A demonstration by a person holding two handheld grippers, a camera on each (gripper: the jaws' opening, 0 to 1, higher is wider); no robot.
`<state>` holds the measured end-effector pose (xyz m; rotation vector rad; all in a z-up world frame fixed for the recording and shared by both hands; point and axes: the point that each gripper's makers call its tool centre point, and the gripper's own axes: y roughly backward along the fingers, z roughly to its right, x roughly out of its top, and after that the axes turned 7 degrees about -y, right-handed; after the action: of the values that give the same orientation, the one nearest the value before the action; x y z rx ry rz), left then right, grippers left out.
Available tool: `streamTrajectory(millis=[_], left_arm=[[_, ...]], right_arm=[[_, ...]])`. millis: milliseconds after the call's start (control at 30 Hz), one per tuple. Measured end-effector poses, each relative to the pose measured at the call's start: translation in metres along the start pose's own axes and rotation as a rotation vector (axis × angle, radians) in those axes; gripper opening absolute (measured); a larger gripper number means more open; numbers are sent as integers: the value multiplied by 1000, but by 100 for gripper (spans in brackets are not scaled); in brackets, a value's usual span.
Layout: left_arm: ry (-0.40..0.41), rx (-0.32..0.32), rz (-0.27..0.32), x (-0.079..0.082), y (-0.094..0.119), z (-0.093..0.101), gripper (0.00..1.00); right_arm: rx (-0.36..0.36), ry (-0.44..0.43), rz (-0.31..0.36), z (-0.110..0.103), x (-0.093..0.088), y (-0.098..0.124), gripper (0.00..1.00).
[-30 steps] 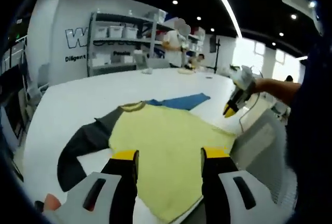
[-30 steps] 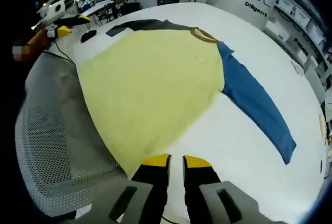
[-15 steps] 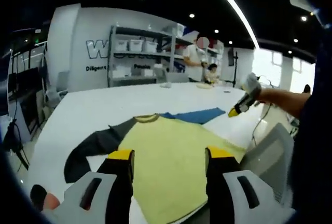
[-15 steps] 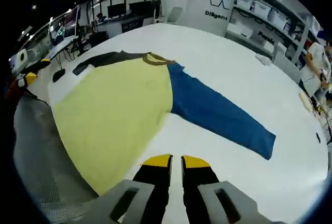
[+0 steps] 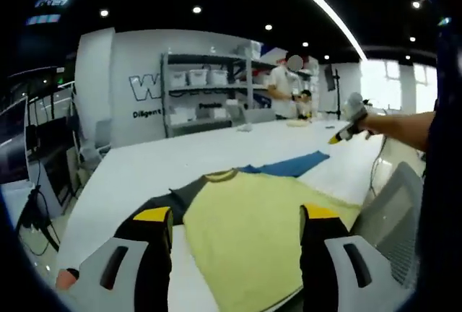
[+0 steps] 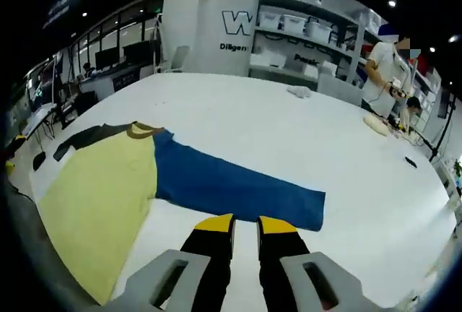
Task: Fold the garment on the visible template until the final outline fits inside the template.
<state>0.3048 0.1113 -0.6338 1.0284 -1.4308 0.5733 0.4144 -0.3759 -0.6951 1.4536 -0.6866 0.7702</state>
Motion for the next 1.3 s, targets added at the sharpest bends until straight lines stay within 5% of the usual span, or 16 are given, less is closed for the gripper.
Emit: streamTrajectory(millis=[267,700,1300], left_arm=[[-8,83,45,12,10,-3,84],[32,89,11,-2,-16,-24,86],[37,71,13,-4,-48,-34,87]], right_arm=[[-103,-19,15,39,3,-16,9],[-220,-125,-7,100,1,-52,10],[-239,-188,-161,128,-44,-95,12]])
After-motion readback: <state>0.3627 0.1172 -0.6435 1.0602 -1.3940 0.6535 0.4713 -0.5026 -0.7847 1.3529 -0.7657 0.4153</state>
